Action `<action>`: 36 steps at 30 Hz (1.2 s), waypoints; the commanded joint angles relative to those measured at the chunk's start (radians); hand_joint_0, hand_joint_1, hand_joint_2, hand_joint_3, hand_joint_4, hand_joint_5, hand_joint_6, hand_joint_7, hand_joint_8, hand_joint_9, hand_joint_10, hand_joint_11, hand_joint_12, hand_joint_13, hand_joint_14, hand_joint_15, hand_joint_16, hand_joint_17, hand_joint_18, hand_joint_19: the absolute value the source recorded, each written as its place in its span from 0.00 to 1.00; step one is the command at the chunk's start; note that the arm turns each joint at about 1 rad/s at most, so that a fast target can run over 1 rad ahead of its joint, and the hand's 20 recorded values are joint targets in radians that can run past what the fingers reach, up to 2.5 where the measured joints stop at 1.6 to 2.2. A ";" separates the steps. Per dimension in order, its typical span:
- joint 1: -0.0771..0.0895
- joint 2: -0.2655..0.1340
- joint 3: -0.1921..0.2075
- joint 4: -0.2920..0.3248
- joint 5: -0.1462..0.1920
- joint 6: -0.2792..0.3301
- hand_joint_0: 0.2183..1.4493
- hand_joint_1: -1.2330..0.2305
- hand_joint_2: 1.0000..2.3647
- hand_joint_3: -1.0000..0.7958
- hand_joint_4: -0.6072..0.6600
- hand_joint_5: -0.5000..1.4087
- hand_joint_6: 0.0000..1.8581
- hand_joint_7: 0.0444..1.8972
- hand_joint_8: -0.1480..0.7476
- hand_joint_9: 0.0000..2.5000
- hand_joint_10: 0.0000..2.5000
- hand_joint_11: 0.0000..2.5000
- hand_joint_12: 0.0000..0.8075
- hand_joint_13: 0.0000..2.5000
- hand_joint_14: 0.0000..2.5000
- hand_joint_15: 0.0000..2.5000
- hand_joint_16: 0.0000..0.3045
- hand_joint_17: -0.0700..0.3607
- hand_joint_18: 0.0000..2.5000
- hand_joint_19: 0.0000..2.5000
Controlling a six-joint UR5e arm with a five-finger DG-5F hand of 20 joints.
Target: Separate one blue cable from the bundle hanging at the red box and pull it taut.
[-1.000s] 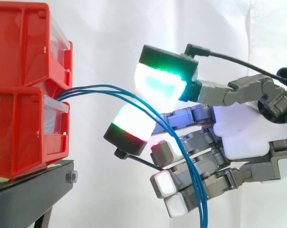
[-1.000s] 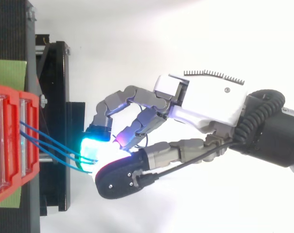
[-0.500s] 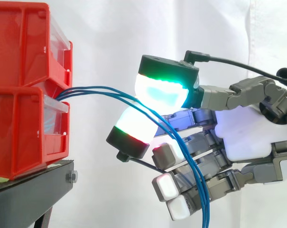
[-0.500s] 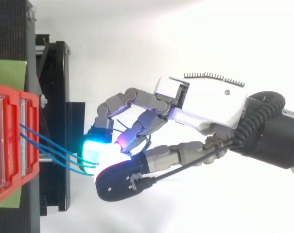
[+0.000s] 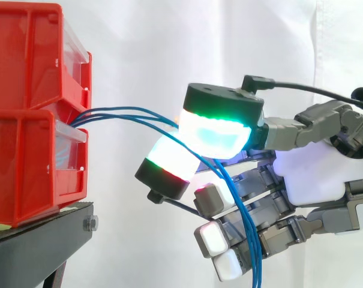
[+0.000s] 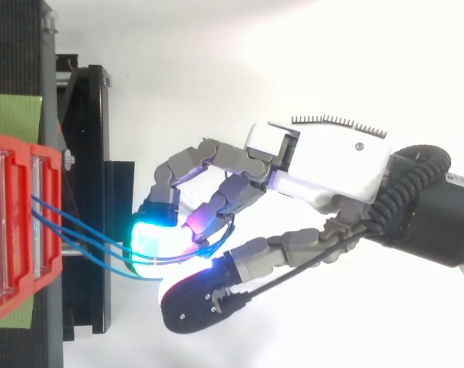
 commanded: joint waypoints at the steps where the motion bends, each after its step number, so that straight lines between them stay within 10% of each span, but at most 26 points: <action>1: 0.000 0.000 0.000 -0.006 0.000 0.000 0.41 0.24 0.00 0.28 0.39 0.15 0.50 0.50 0.39 0.41 0.01 0.43 0.34 0.38 0.01 0.27 0.13 0.37 0.29 0.24; 12: -0.003 0.000 0.000 -0.028 -0.003 0.015 0.22 0.31 0.00 0.28 0.46 0.14 0.48 0.46 0.46 0.41 0.01 0.42 0.39 0.38 0.01 0.27 0.15 0.40 0.29 0.25; 21: 0.000 0.000 0.000 -0.029 -0.002 0.017 0.33 0.46 0.00 0.28 0.43 0.14 0.48 0.50 0.43 0.41 0.01 0.42 0.37 0.38 0.01 0.27 0.14 0.38 0.29 0.27; 36: 0.000 0.000 0.000 -0.029 0.000 0.020 0.33 0.36 0.00 0.28 0.45 0.14 0.49 0.47 0.43 0.41 0.01 0.43 0.37 0.38 0.01 0.28 0.14 0.39 0.29 0.27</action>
